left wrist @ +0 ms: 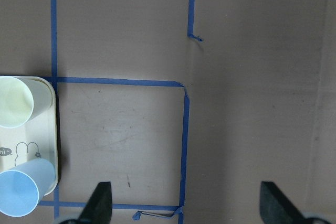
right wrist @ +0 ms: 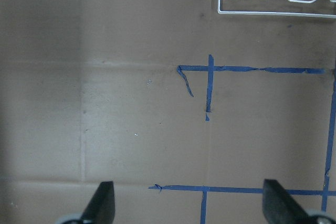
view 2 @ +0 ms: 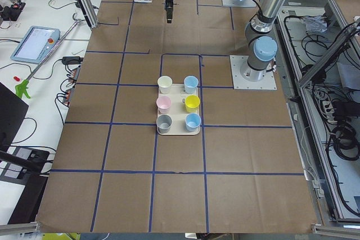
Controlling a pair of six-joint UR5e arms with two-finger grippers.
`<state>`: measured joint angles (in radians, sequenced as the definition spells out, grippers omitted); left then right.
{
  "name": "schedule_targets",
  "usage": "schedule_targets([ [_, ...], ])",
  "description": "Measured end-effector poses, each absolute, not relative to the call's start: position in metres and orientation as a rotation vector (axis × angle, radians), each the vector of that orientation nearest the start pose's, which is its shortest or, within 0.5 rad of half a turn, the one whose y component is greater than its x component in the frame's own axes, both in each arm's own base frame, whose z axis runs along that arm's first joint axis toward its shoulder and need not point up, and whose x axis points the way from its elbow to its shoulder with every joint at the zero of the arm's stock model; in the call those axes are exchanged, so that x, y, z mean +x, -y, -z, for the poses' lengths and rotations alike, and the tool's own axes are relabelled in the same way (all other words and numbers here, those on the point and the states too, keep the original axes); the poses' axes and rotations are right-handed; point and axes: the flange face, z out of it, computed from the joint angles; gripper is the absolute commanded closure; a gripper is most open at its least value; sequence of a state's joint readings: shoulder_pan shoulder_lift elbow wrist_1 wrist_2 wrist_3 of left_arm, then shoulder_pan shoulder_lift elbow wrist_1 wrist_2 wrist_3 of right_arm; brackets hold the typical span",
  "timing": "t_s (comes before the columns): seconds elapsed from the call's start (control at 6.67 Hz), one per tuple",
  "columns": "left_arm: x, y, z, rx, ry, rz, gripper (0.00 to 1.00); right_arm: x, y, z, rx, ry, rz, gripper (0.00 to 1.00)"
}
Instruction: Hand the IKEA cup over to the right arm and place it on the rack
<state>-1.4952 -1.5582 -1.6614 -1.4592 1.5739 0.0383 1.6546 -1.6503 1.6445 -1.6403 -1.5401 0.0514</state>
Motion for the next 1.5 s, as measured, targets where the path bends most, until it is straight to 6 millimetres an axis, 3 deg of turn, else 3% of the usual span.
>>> schedule_targets([
  [0.15,-0.065,0.502,-0.460,-0.035,-3.133,0.047,0.00,0.175,0.453,-0.496,-0.052,-3.103,0.113,0.00],
  [0.6,0.058,0.504,-0.453,0.025,-3.131,0.015,0.00,0.176,0.455,-0.492,-0.053,-3.103,0.101,0.00],
  [0.75,0.083,0.507,-0.442,0.024,-3.137,-0.003,0.00,0.175,0.455,-0.490,-0.056,-3.105,0.094,0.00],
  [1.05,0.103,0.521,-0.406,0.006,-3.142,-0.007,0.00,0.174,0.454,-0.488,-0.067,-3.116,0.076,0.00],
  [1.5,0.111,0.536,-0.323,-0.006,-3.138,0.021,0.00,0.175,0.452,-0.490,-0.069,-3.119,0.066,0.00],
])
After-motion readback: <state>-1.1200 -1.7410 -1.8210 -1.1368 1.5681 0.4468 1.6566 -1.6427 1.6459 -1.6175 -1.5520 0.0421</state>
